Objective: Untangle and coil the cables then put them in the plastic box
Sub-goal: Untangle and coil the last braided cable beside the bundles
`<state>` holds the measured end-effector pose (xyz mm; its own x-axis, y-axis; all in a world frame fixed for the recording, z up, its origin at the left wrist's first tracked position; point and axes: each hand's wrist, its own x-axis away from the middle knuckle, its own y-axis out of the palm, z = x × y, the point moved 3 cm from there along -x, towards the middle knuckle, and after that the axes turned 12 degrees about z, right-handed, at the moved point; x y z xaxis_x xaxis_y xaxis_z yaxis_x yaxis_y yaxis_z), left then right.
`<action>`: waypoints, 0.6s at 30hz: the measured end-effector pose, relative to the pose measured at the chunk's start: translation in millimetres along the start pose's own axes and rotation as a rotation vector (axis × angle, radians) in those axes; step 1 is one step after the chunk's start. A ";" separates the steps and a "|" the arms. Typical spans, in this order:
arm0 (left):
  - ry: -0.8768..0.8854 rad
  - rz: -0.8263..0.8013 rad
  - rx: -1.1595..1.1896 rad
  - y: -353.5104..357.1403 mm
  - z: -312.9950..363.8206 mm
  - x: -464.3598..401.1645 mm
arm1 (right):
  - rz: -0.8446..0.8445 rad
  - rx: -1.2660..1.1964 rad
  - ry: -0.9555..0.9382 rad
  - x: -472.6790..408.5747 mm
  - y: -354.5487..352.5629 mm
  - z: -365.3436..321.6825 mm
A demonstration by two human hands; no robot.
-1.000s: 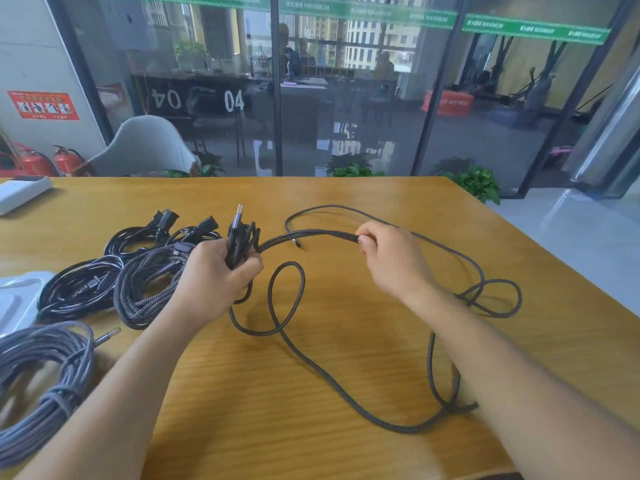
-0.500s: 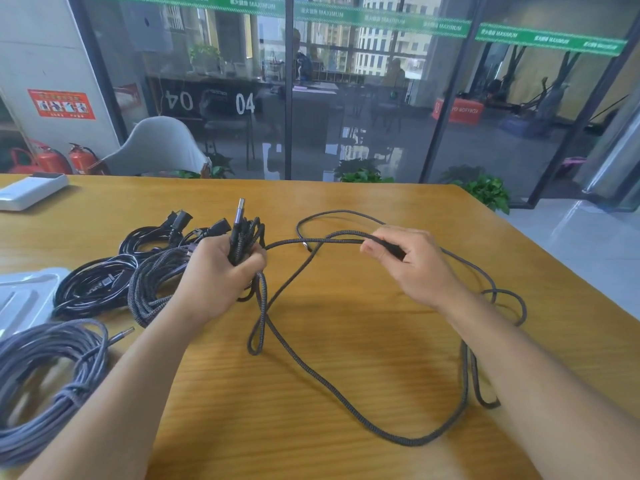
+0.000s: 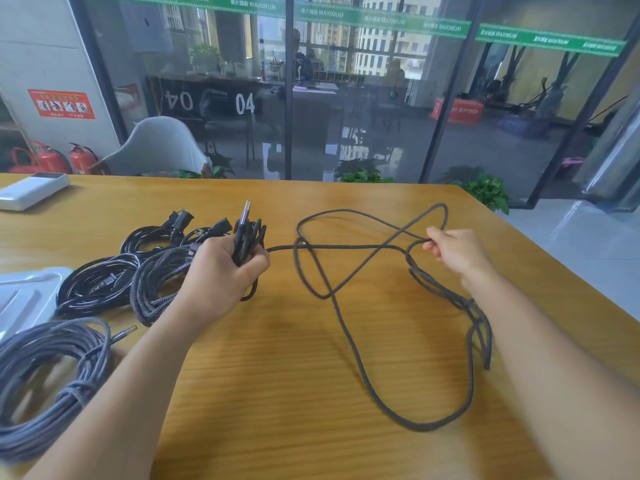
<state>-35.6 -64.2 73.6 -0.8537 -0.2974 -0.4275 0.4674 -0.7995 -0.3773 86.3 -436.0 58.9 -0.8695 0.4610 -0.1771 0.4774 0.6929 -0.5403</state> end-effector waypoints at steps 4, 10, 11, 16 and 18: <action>-0.004 0.039 -0.001 -2.0 1.3 -0.3 | 0.043 -0.043 0.121 -15.5 -12.4 18.0; -0.047 0.101 0.029 -1.4 0.0 -2.0 | 0.044 -0.022 0.056 -14.5 -12.7 12.9; -0.052 0.106 0.039 -1.9 0.5 -1.6 | -0.033 -0.041 0.052 -11.9 -13.1 7.7; -0.023 0.086 0.068 -2.6 3.1 -1.5 | -0.260 0.127 -0.047 -2.3 -54.4 -27.5; -0.003 0.066 0.071 -2.4 3.3 -2.1 | 0.066 0.323 -0.267 3.8 -77.7 -51.7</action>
<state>-35.7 -63.4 78.2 -0.8224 -0.3522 -0.4468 0.5052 -0.8132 -0.2889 52.4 -459.4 142.8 -0.8611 0.3094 -0.4036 0.5057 0.4377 -0.7434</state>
